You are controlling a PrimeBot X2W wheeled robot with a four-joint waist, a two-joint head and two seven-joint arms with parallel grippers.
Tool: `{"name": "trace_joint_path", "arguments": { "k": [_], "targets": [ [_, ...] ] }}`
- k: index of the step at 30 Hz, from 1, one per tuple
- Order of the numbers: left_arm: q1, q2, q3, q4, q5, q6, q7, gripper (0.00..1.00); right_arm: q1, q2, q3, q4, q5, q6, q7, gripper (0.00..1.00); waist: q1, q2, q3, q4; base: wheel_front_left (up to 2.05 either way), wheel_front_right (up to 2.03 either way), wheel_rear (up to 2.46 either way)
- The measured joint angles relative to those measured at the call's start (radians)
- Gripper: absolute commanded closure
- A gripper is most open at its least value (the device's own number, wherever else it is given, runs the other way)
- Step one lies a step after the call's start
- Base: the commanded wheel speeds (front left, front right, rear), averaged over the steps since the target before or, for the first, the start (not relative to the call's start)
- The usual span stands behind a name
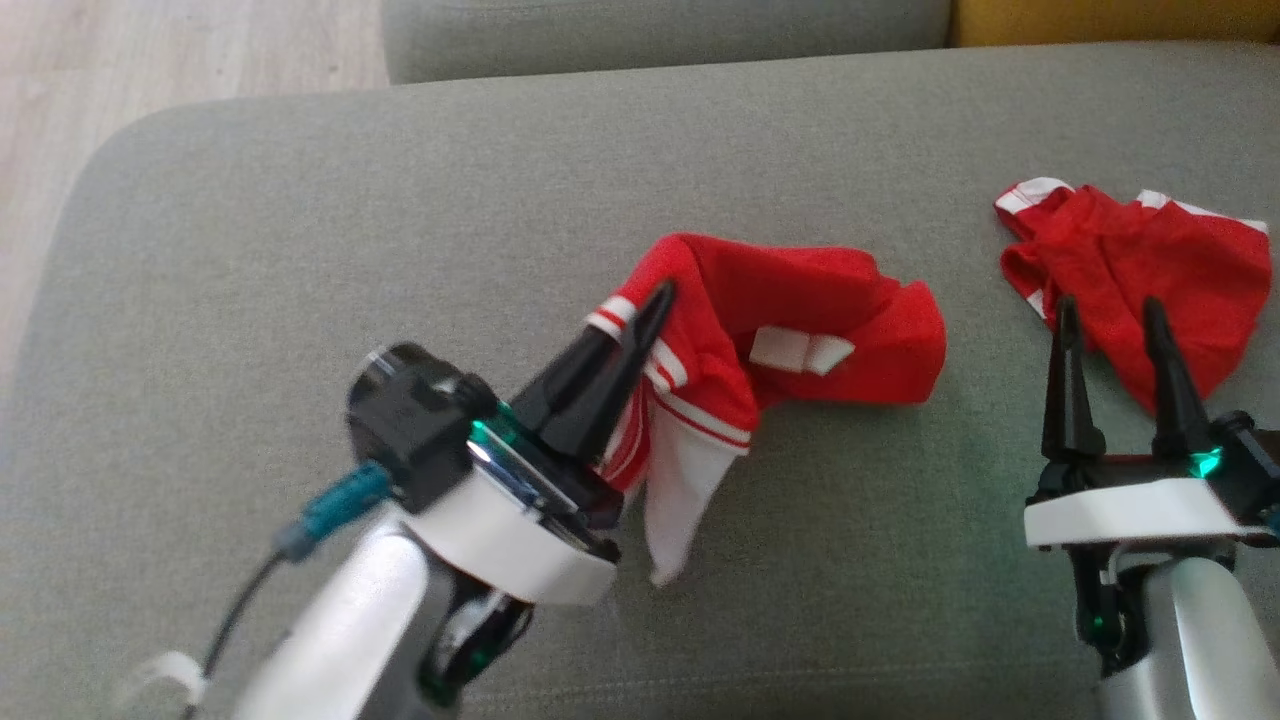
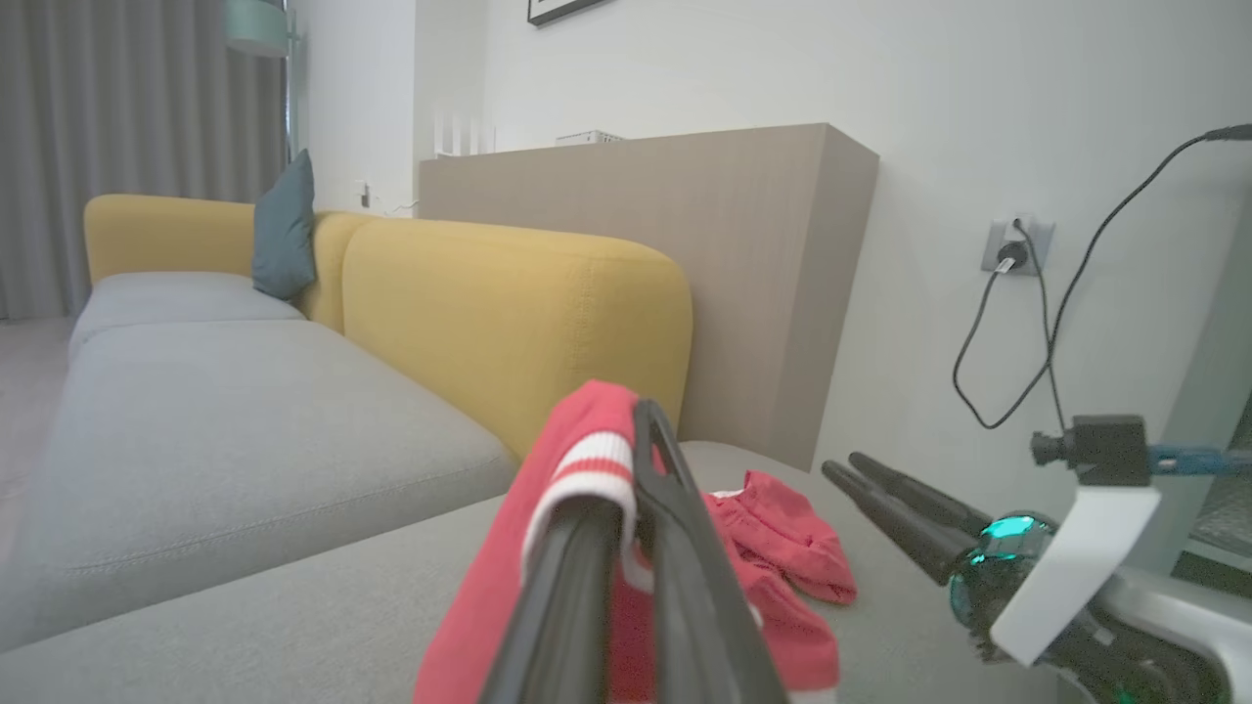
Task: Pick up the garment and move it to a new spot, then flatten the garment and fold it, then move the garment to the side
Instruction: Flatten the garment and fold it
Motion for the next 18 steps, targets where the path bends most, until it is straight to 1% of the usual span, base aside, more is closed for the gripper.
{"name": "trace_joint_path", "arguments": {
  "k": [2,4,7,9,11,13,15,18],
  "targets": [
    [-0.003,0.015,0.022,-0.057,-0.016,0.005,0.039,1.00,0.000,0.000,0.000,0.000,0.000,0.000,0.000,0.00,0.0000,0.0000,0.008,-0.006,0.00,0.00,0.00],
    [-0.013,0.038,0.040,-0.086,-0.028,0.005,0.072,1.00,-0.001,0.000,0.002,0.000,0.000,0.000,-0.001,0.00,0.0000,0.0000,0.020,-0.013,0.00,0.00,0.00],
    [-0.070,0.077,0.069,-0.082,-0.032,0.003,0.111,1.00,-0.003,0.000,0.011,0.000,0.000,0.000,-0.008,0.00,0.0000,0.0000,0.039,-0.029,0.00,0.00,0.00],
    [-0.129,0.082,0.095,-0.054,-0.048,0.001,0.135,1.00,-0.006,0.000,0.019,-0.001,0.000,0.000,-0.009,0.00,0.0000,0.0000,0.055,-0.041,0.00,0.00,0.00],
    [-0.197,0.086,0.123,-0.007,-0.078,-0.005,0.153,1.00,-0.013,0.000,0.029,-0.001,0.002,0.000,-0.009,0.00,0.0000,0.0000,0.073,-0.054,0.00,0.00,0.00],
    [-0.267,0.103,0.149,0.061,-0.094,-0.007,0.168,1.00,-0.031,0.000,0.040,-0.001,0.009,0.000,-0.009,0.00,0.0001,0.0000,0.093,-0.070,0.00,0.00,0.00],
    [-0.337,0.114,0.180,0.146,-0.123,-0.013,0.188,1.00,-0.051,0.000,0.049,-0.002,0.009,0.000,-0.010,0.00,0.0001,0.0000,0.114,-0.085,0.00,0.00,0.00],
    [-0.437,0.146,0.199,0.301,-0.128,-0.015,0.212,1.00,-0.074,0.000,0.072,-0.006,0.009,0.000,-0.012,0.00,0.0001,0.0000,0.146,-0.110,0.00,0.00,0.00]
  ]
}}
